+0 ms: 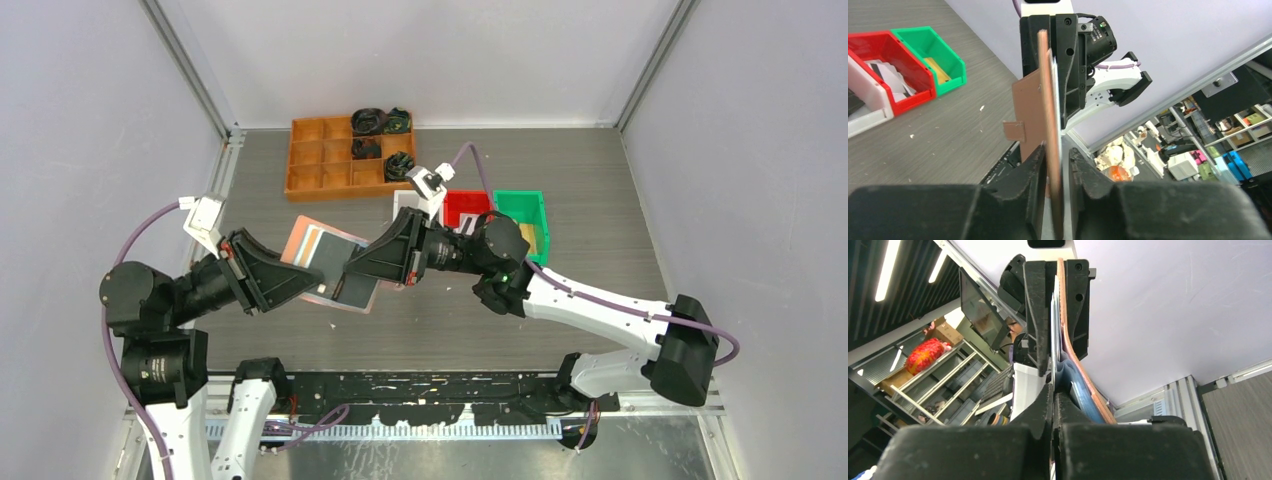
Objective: Take the credit cards out of the card holder
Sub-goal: Remove the credit card from the card holder.
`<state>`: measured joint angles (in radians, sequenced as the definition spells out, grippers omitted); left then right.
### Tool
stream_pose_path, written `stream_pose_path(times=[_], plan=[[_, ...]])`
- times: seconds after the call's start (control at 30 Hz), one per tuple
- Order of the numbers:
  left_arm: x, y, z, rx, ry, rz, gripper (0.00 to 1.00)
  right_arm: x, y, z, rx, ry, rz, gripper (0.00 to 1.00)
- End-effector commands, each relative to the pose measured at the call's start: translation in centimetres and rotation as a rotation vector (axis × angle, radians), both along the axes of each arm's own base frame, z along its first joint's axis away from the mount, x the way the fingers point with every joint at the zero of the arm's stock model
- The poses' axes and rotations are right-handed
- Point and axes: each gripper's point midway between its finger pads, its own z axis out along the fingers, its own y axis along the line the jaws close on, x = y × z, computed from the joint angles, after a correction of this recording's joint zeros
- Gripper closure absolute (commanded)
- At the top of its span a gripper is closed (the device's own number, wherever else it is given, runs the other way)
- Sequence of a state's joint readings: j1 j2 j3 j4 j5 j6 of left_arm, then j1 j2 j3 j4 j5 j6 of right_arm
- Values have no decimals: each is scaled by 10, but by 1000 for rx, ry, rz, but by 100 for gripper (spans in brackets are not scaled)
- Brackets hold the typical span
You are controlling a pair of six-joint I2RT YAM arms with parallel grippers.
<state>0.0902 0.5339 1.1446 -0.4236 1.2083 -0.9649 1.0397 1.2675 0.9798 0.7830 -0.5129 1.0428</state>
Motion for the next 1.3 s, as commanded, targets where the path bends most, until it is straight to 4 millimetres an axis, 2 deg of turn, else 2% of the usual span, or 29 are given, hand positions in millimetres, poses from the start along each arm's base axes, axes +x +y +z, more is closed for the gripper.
stream_pose_path(times=[0.0,0.1,0.17,0.27,0.37,0.47,0.57,0.67,0.8,0.87,1.13,1.27], plan=[[-10,-1,12,9,-72,-16,72,-13,-4,29,63,-69,29,99],[-10,-2,13,3,-64,-20,64,-16,-1,27,41,-73,40,99],[-10,-2,12,1,-57,-22,63,-18,2,26,29,-81,48,99],[-9,-2,11,0,-53,-30,66,-19,4,26,14,-90,48,99],[-8,-2,10,0,-50,-30,74,-20,6,26,2,-99,49,99],[-8,-2,11,0,-49,-30,83,-20,5,21,11,-91,48,88],[-9,-2,12,0,-54,-26,85,-19,0,18,46,-73,30,81],[-8,-2,11,-2,-51,-25,86,-22,-5,26,107,-62,49,70],[-8,-2,11,-3,-48,-23,86,-24,-4,33,129,-66,67,67],[-8,-2,11,-2,-50,-24,86,-24,-3,35,131,-69,70,69],[-9,-2,12,-4,-51,-20,86,-24,-4,28,126,-64,66,97],[-8,-1,14,-9,-46,-13,86,-22,-8,25,138,-54,47,99]])
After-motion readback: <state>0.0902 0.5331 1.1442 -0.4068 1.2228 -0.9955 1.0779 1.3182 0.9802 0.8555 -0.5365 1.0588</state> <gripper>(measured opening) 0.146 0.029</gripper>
